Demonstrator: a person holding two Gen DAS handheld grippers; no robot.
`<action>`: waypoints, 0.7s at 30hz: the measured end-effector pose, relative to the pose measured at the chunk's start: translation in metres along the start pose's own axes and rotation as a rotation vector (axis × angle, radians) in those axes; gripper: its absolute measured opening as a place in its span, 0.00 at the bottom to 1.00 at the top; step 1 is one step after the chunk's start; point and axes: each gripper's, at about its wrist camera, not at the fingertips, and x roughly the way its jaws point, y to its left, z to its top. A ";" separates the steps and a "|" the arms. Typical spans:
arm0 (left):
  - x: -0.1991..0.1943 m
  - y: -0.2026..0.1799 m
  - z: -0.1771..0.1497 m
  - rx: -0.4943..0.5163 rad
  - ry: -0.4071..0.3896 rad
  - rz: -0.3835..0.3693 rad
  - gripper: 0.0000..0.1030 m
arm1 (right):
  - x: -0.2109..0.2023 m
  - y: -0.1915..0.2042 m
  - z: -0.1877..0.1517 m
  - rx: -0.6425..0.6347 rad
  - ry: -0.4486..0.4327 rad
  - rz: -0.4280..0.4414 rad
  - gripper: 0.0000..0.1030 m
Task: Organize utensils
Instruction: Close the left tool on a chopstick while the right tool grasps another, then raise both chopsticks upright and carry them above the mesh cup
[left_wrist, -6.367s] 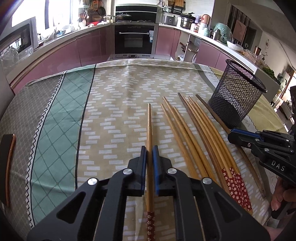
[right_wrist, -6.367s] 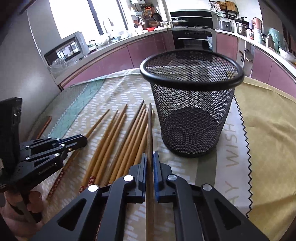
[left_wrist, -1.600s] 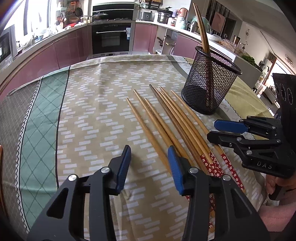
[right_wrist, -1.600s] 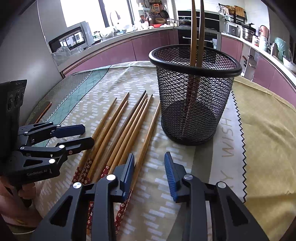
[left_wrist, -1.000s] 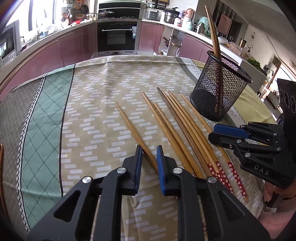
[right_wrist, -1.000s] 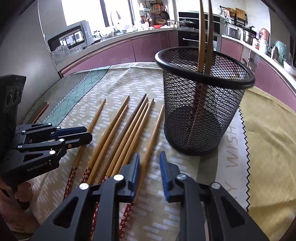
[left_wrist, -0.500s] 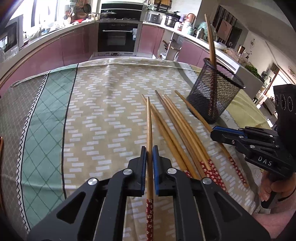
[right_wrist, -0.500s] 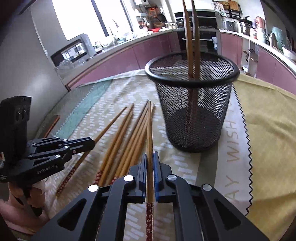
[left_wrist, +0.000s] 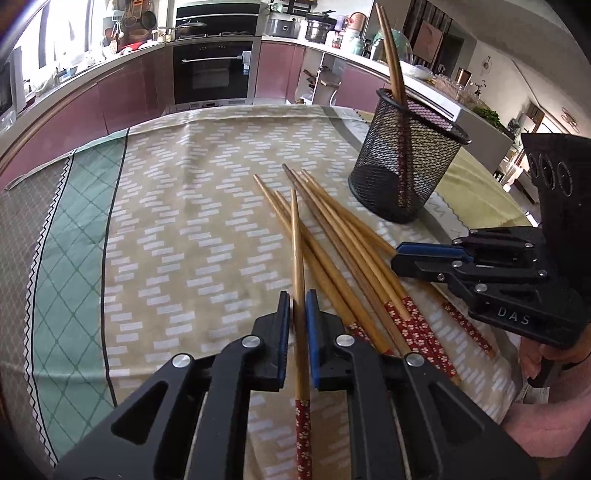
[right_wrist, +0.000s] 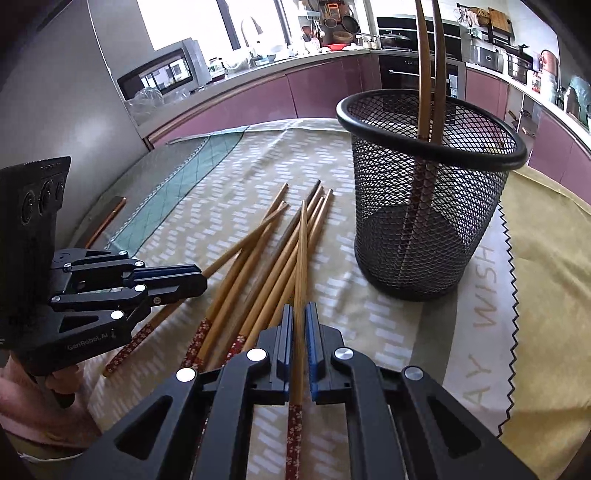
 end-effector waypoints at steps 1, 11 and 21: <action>0.001 0.001 0.000 0.002 0.000 -0.003 0.10 | 0.002 0.000 0.001 -0.002 0.006 -0.002 0.08; 0.008 0.001 0.010 0.013 0.007 0.003 0.11 | 0.004 -0.003 0.001 0.003 -0.007 -0.004 0.06; -0.008 -0.001 0.013 0.004 -0.033 -0.023 0.07 | -0.025 -0.001 0.002 -0.008 -0.089 0.025 0.06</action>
